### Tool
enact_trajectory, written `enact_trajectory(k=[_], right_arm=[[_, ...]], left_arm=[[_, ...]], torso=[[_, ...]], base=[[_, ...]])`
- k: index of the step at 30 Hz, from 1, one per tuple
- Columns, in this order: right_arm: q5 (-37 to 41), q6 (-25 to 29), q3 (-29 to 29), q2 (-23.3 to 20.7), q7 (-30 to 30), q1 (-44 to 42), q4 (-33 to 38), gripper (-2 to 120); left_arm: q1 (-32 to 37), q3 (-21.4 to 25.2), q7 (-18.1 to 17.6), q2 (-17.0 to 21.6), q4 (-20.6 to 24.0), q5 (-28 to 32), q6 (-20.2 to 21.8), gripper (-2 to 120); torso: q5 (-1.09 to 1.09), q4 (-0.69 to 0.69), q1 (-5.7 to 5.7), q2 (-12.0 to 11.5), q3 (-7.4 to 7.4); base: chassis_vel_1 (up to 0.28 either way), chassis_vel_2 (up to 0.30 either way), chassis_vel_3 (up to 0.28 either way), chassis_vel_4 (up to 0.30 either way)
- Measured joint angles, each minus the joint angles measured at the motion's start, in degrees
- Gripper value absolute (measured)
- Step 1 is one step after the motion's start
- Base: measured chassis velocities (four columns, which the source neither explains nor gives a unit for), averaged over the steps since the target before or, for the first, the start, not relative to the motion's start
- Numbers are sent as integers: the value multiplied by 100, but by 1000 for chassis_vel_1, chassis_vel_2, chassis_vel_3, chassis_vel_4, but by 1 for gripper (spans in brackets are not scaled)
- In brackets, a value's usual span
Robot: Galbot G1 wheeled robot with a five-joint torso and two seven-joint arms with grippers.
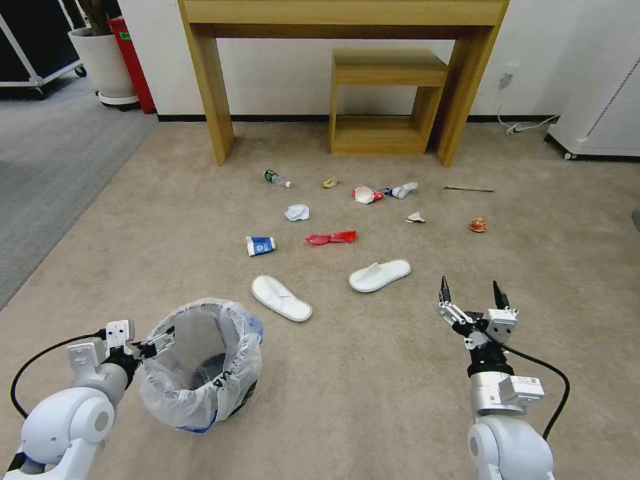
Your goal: Pick up the trash bin and place the garbage on the floor into it.
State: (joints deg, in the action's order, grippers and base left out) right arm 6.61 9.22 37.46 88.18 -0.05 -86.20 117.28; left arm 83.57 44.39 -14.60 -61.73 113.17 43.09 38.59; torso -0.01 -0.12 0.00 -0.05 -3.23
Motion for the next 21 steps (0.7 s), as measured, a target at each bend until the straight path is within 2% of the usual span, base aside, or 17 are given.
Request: enact_trajectory(k=[9, 15, 21], right_arm=[[-35, 43, 19, 74, 0, -5, -20, 100], [-67, 73, 21, 98, 0, -9, -66, 100], [-67, 81, 33, 80, 4, 14, -96, 100]], left_arm=[[-69, -136, -241, 255, -255, 495, 215, 98], [-107, -203, -262, 333, -439, 607, 251, 97], [-133, -283, -263, 378, -530, 612, 252, 91]], torso=[[1, 0, 0, 0, 0], [0, 0, 0, 0, 0], [3, 0, 0, 0, 0]], base=[[0, 0, 0, 0], [0, 0, 0, 0], [0, 0, 0, 0]])
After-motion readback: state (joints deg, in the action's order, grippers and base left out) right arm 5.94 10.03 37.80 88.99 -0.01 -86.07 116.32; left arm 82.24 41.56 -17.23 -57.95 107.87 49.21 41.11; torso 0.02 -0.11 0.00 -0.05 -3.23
